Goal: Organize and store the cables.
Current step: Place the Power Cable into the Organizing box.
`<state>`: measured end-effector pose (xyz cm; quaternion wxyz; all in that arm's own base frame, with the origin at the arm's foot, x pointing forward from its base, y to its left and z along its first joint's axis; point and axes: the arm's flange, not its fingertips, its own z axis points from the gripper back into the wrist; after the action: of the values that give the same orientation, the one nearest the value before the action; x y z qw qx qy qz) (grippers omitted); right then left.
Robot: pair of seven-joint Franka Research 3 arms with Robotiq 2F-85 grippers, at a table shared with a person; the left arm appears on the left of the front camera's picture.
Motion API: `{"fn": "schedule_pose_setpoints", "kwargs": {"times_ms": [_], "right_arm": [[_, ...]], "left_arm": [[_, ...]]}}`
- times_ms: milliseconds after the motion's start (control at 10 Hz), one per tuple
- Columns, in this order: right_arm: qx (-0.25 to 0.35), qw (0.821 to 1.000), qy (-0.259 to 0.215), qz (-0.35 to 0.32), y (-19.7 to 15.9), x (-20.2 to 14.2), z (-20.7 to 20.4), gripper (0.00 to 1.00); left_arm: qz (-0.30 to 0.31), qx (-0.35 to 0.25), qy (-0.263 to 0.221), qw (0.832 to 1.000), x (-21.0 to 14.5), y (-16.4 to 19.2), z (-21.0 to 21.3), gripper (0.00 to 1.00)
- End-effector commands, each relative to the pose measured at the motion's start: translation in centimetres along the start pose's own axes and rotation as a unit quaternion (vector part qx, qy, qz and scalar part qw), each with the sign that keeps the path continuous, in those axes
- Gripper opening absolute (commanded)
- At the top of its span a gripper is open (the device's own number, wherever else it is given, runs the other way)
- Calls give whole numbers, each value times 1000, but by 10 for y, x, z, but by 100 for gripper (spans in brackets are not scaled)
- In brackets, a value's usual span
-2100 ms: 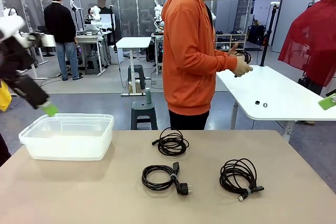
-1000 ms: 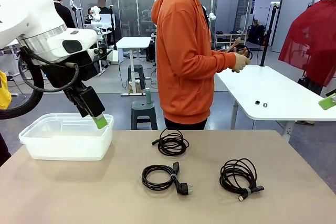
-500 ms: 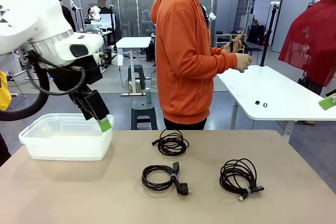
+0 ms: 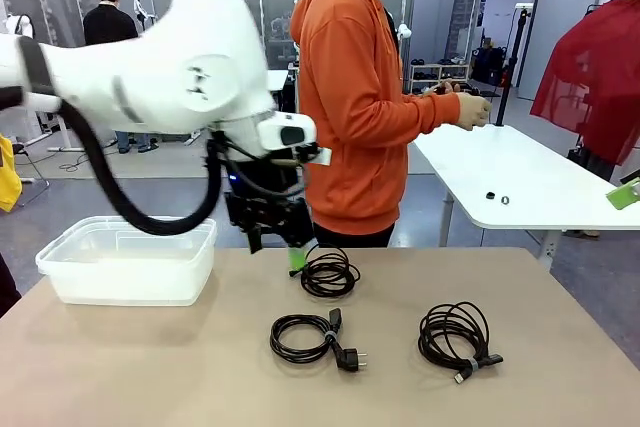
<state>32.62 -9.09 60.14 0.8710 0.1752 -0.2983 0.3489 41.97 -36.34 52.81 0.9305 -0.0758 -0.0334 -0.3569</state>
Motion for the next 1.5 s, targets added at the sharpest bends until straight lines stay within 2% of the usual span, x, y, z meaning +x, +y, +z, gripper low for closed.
{"fn": "schedule_pose_setpoints", "kwargs": {"times_ms": [0,100,400,600,800,900,1200,1400], "right_arm": [[4,1000,-2,5,-1,-1,0,100],[4,1000,-2,5,-1,-1,0,100],[4,1000,-2,5,-1,-1,0,100],[4,1000,-2,5,-1,-1,0,100],[4,1000,-2,5,-1,-1,0,100],[4,1000,-2,5,-1,-1,0,100],[4,1000,-2,5,-1,-1,0,100],[4,1000,-2,5,-1,-1,0,100]], "left_arm": [[3,0,7,1000,32,-11,-14,100],[18,-15,1,1000,40,-16,-32,100],[92,28,-13,995,53,-35,-77,100],[127,12,-24,992,56,-42,-106,100],[168,20,-42,985,53,-42,-121,100],[196,42,-40,979,51,-40,-128,100],[229,21,-55,972,44,-33,-152,100],[257,38,-64,964,46,-36,-160,100]]}}
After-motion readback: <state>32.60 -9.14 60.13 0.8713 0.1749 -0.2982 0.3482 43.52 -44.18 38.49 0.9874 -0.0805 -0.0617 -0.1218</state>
